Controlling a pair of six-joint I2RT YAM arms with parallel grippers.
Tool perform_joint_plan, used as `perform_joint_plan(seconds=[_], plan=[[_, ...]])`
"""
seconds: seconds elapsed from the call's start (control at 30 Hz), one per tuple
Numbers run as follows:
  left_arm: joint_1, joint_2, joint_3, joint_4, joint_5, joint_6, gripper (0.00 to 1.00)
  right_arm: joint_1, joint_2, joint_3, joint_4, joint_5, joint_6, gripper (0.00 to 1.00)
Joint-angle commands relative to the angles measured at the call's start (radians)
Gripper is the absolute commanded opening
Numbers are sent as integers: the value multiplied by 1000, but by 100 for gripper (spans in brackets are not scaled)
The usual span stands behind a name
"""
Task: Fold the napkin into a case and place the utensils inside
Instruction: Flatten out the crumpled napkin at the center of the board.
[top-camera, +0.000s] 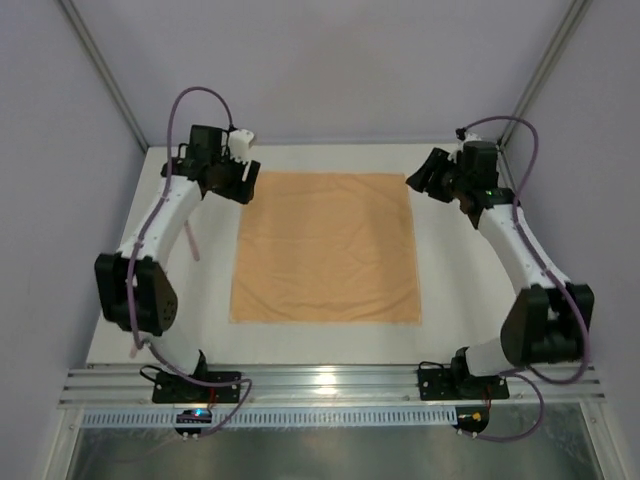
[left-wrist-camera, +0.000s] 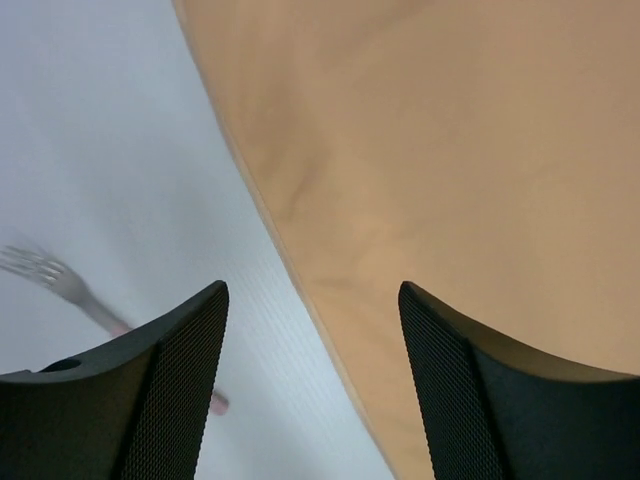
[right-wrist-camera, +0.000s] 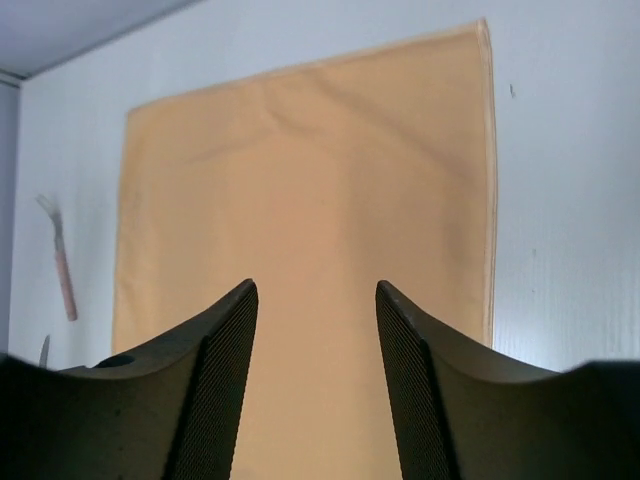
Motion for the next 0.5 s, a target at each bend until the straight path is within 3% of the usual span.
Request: perform_joint_plan(seconds=[0.0,0.3,0.47], plan=[[-3,-282,-133,-169,143,169,72,0,-247,-174,-42,47,-32,56],[-46,-710,-632,-537,57,587,66,68,-643,-415,-283,92,-73,57],[-104,-958,-842,-511,24,736,62,85,-730,-471,-347,81,-53,57]])
